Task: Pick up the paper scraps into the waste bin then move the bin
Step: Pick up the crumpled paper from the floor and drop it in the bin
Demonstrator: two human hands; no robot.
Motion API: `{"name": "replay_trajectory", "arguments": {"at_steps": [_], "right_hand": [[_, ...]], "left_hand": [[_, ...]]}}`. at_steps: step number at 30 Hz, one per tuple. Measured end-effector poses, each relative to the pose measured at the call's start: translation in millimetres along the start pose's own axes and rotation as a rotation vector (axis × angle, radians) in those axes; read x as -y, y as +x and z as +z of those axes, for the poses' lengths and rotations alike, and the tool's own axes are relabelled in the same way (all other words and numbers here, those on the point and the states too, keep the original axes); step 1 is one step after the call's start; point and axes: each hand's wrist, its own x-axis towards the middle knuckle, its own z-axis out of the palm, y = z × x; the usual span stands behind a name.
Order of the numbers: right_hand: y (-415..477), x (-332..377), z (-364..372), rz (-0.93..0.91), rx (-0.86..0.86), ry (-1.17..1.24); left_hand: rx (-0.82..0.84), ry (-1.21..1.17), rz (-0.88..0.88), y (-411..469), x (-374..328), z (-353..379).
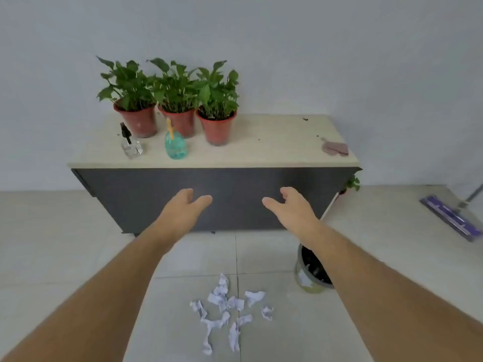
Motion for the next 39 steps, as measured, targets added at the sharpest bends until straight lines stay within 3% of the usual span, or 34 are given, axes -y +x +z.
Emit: {"name": "replay_trajectory", "arguments": {"at_steps": [12, 21, 30, 39], "right_hand": [[79, -267, 192, 0.079, 0.015, -0.026], [129, -425, 304, 0.174, 0.032, 0.017], [137, -495, 335, 0.231, -0.004, -0.021], [153, -570, 345, 0.305, -0.092, -0.173]], "left_hand": [[0.052, -0.095, -0.11, 77, 265, 161], [0.105, 0.021, -0.162, 132, 436, 232], [0.184, 0.114, -0.227, 142, 494, 269], [0.255, 0.271, -0.156, 170, 543, 301]]}}
